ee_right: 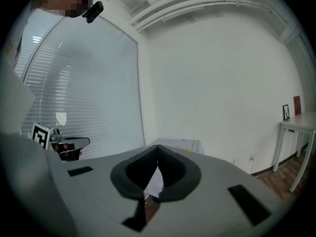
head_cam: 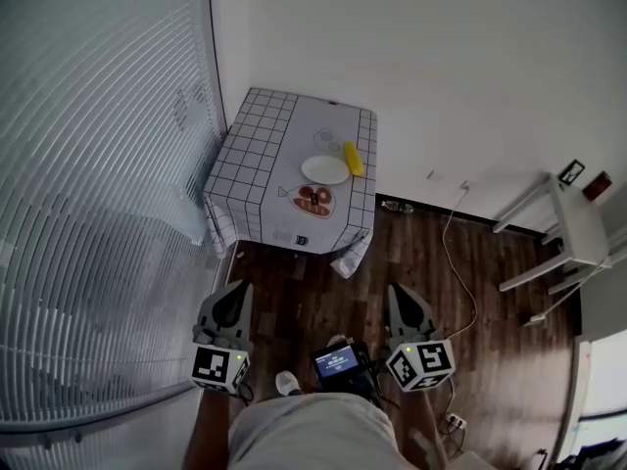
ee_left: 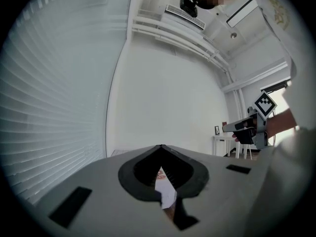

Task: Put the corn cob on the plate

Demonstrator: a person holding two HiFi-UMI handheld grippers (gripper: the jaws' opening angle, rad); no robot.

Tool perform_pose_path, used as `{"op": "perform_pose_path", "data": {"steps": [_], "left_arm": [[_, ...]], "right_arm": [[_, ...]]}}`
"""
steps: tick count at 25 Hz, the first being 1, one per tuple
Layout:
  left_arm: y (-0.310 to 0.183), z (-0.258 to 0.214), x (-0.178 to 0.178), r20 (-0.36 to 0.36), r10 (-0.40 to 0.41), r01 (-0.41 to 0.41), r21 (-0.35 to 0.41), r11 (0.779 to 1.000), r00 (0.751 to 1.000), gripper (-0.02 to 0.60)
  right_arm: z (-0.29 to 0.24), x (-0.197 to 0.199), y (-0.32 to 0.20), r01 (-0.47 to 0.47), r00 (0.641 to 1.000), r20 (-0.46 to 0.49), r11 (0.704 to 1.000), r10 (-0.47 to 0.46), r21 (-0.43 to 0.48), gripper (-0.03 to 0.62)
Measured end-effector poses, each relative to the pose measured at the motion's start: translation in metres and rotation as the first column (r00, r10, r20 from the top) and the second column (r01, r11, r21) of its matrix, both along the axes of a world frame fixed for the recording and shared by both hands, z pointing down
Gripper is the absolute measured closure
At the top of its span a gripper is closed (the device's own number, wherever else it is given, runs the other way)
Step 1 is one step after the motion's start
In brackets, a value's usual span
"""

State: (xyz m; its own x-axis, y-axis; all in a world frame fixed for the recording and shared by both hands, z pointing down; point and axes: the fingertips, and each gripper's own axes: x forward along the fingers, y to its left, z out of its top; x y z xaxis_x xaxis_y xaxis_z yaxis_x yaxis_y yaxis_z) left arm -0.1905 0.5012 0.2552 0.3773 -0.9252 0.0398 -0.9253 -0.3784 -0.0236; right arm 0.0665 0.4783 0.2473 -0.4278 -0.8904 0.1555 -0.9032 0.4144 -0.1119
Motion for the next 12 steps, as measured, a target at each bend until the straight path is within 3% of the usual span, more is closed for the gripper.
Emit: {"op": "perform_pose_path", "data": {"steps": [3, 6, 12], "left_arm": [[-0.01, 0.002, 0.001, -0.007, 0.007, -0.007, -0.008, 1.0, 1.0, 0.574], [-0.023, 0.009, 0.004, -0.017, 0.012, -0.012, -0.01, 1.0, 1.0, 0.574], [-0.09, 0.018, 0.012, -0.017, 0.01, -0.01, -0.015, 1.0, 1.0, 0.574]], "right_arm": [[-0.003, 0.0, -0.011, -0.002, 1.0, 0.018, 1.0, 0.001, 0.017, 0.588], [0.001, -0.001, -0.026, -0.018, 0.999, -0.025, 0.999, 0.02, 0.051, 0.588], [0.014, 0.004, -0.09, -0.055, 0.996, -0.066, 0.994, 0.061, 0.092, 0.588]]}}
